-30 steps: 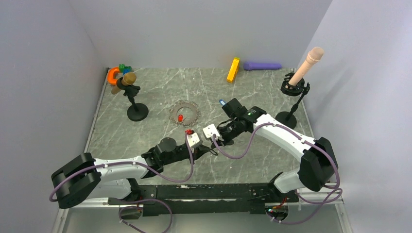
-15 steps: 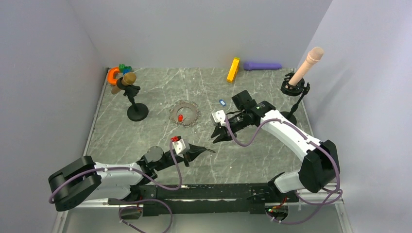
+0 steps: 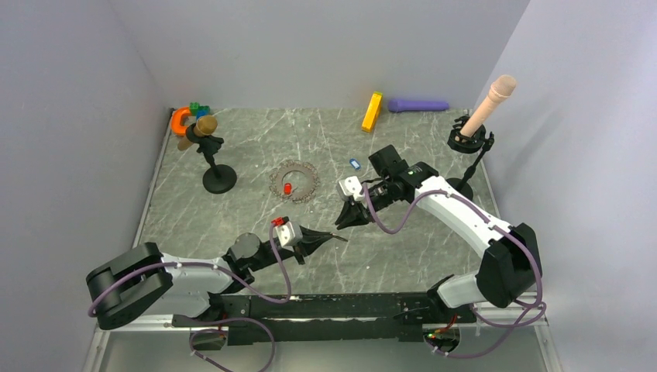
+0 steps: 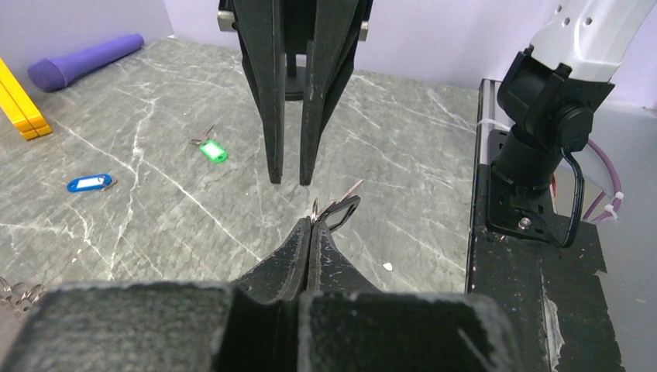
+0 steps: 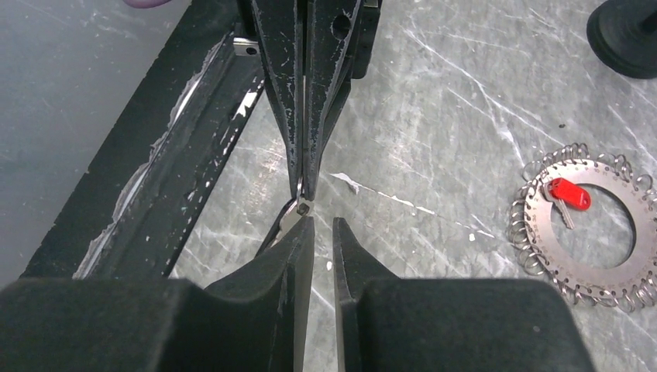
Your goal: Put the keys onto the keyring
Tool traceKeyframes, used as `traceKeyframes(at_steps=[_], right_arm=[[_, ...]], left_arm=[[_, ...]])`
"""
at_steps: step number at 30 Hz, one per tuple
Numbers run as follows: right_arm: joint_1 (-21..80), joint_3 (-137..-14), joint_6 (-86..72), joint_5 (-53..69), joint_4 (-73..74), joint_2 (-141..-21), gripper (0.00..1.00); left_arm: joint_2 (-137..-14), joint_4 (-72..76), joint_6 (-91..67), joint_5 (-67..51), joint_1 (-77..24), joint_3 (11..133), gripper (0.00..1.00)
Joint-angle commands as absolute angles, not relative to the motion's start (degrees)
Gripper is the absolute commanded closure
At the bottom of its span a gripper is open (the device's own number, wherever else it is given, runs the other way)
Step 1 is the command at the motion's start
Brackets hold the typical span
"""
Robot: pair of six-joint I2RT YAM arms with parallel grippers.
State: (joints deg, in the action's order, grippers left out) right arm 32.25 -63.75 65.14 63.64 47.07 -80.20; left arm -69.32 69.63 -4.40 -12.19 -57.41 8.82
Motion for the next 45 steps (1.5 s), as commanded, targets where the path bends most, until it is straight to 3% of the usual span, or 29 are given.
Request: traceKeyframes(at_steps=[1,16,36,45], right_arm=[[32.97,-63.39,67.09,67.78,47.19,-79.27,0.81],[33.63,-63.65,68.97,69.01,49.22,-80.27,0.84],[34.27,-63.52,69.88,68.45,50.04,-81.0,0.8],[33.91,-64.06,72.1,68.5,52.53,-80.26,0.73]], left_arm=[[-70.02,74.48,-5.62,-13.1,-57.31,11.23,1.0],[-70.54,74.79,-5.93,-12.09,-57.31,11.64,1.0],[-70.94,77.45,-6.83,-11.24,-57.33,11.05,1.0],[-69.06,76.62,-7.24,-9.68,-57.31,9.81,1.0]])
